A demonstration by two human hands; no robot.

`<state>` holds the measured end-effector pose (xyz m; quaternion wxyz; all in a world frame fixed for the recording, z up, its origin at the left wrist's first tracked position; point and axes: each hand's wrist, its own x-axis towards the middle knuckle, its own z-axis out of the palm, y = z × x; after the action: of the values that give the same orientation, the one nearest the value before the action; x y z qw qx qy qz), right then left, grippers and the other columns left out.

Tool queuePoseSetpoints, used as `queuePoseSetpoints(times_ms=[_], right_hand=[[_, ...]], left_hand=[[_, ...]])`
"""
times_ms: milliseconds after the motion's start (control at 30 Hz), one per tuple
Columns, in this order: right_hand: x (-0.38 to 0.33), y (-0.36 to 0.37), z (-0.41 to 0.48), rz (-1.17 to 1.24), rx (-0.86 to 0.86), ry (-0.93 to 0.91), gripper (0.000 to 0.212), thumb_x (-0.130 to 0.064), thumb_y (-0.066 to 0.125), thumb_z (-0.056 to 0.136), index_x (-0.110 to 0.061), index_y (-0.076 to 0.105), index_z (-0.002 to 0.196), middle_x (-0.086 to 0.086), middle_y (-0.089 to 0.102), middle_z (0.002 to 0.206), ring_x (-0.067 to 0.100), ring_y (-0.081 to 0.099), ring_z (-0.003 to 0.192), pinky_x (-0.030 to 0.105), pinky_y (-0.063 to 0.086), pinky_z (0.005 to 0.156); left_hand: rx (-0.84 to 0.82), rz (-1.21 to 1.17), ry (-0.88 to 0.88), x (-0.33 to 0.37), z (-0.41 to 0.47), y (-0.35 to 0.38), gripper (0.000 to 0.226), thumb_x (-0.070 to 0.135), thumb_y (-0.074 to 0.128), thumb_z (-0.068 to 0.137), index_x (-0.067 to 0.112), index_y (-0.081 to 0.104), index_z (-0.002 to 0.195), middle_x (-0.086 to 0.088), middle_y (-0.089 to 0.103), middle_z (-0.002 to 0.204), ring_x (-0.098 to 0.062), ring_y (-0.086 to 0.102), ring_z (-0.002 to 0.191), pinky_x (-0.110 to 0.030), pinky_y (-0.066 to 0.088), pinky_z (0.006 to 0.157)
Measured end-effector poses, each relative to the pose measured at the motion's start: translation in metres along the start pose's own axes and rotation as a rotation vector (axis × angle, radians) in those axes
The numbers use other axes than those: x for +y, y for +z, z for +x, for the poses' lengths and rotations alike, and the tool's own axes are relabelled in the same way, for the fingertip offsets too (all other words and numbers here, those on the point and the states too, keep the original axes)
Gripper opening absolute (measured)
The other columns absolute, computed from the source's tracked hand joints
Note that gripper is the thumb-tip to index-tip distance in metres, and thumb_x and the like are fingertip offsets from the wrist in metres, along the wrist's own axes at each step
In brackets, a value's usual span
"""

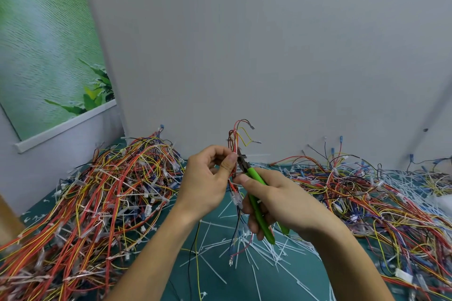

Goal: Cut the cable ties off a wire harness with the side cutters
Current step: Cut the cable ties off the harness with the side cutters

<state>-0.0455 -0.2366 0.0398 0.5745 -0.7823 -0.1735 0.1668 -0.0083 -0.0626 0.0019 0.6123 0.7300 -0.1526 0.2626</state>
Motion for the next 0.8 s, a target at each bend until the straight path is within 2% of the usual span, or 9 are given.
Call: queuePoseSetpoints(times_ms=[100, 167, 267, 367, 433, 500, 633, 700, 800], right_hand=[[-0.004, 0.001, -0.002, 0.013, -0.029, 0.043, 0.028, -0.033, 0.049, 0.109, -0.005, 0.048, 0.109, 0.011, 0.064, 0.082, 0.039, 0.071, 0.071, 0.061, 0.060, 0.074], [-0.005, 0.002, -0.004, 0.009, -0.032, 0.059, 0.024, -0.033, 0.050, 0.108, -0.009, 0.050, 0.108, 0.010, 0.064, 0.084, 0.040, 0.075, 0.080, 0.057, 0.063, 0.077], [-0.007, 0.002, -0.004, -0.024, -0.030, 0.052, 0.022, -0.033, 0.051, 0.108, -0.011, 0.050, 0.103, 0.006, 0.063, 0.082, 0.036, 0.076, 0.079, 0.044, 0.064, 0.069], [-0.003, 0.002, 0.000, -0.064, -0.001, 0.024, 0.025, -0.033, 0.050, 0.108, -0.009, 0.049, 0.099, 0.007, 0.062, 0.077, 0.032, 0.069, 0.064, 0.046, 0.060, 0.061], [0.001, 0.003, 0.002, -0.095, 0.042, -0.004, 0.026, -0.032, 0.049, 0.109, -0.009, 0.049, 0.097, 0.006, 0.060, 0.071, 0.026, 0.062, 0.055, 0.040, 0.054, 0.052], [0.004, 0.004, 0.004, -0.110, 0.068, -0.021, 0.024, -0.031, 0.048, 0.109, -0.010, 0.048, 0.096, 0.005, 0.056, 0.069, 0.022, 0.056, 0.052, 0.033, 0.050, 0.046], [0.002, 0.005, 0.004, -0.043, 0.050, -0.025, 0.025, -0.031, 0.049, 0.109, -0.010, 0.048, 0.095, 0.005, 0.057, 0.069, 0.021, 0.056, 0.051, 0.032, 0.050, 0.045], [0.000, 0.006, 0.002, -0.030, 0.032, -0.024, 0.026, -0.033, 0.050, 0.108, -0.009, 0.050, 0.097, 0.006, 0.060, 0.072, 0.024, 0.060, 0.054, 0.037, 0.054, 0.049], [-0.003, 0.006, 0.000, -0.059, 0.001, 0.013, 0.026, -0.036, 0.053, 0.107, -0.010, 0.052, 0.107, 0.011, 0.065, 0.088, 0.029, 0.069, 0.067, 0.048, 0.061, 0.067]], left_hand=[[-0.012, 0.009, 0.013, 0.001, -0.001, -0.001, 0.004, 0.033, 0.069, 0.092, 0.035, 0.067, 0.089, 0.020, 0.073, 0.088, 0.000, 0.069, 0.081, -0.010, 0.051, 0.071], [-0.011, 0.010, 0.007, 0.001, -0.002, -0.001, 0.004, 0.039, 0.067, 0.089, 0.035, 0.067, 0.089, 0.019, 0.073, 0.089, -0.001, 0.069, 0.081, -0.011, 0.052, 0.071], [-0.008, 0.012, 0.003, 0.000, -0.002, -0.001, 0.008, 0.042, 0.066, 0.088, 0.035, 0.067, 0.090, 0.018, 0.073, 0.089, -0.002, 0.070, 0.081, -0.012, 0.052, 0.070], [-0.004, 0.009, -0.001, -0.001, -0.001, 0.000, 0.004, 0.038, 0.068, 0.090, 0.034, 0.068, 0.090, 0.018, 0.073, 0.088, -0.002, 0.070, 0.080, -0.011, 0.052, 0.070], [0.011, -0.001, -0.002, -0.002, 0.000, 0.001, 0.003, 0.033, 0.069, 0.091, 0.034, 0.067, 0.089, 0.018, 0.073, 0.086, 0.000, 0.069, 0.078, -0.011, 0.052, 0.070], [0.022, -0.008, 0.001, -0.002, 0.001, 0.001, 0.009, 0.026, 0.070, 0.093, 0.033, 0.067, 0.088, 0.019, 0.073, 0.085, 0.003, 0.068, 0.076, -0.011, 0.052, 0.070], [0.016, -0.015, 0.004, -0.001, 0.002, 0.000, 0.012, 0.022, 0.070, 0.093, 0.032, 0.068, 0.088, 0.021, 0.073, 0.085, 0.004, 0.068, 0.077, -0.009, 0.051, 0.070], [0.013, -0.021, 0.001, -0.001, 0.002, -0.001, 0.013, 0.021, 0.070, 0.093, 0.032, 0.068, 0.088, 0.020, 0.073, 0.085, 0.004, 0.068, 0.077, -0.010, 0.052, 0.070], [-0.004, 0.000, -0.009, -0.001, 0.002, -0.003, 0.009, 0.025, 0.071, 0.092, 0.033, 0.068, 0.088, 0.018, 0.073, 0.085, 0.000, 0.069, 0.079, -0.014, 0.054, 0.072]])
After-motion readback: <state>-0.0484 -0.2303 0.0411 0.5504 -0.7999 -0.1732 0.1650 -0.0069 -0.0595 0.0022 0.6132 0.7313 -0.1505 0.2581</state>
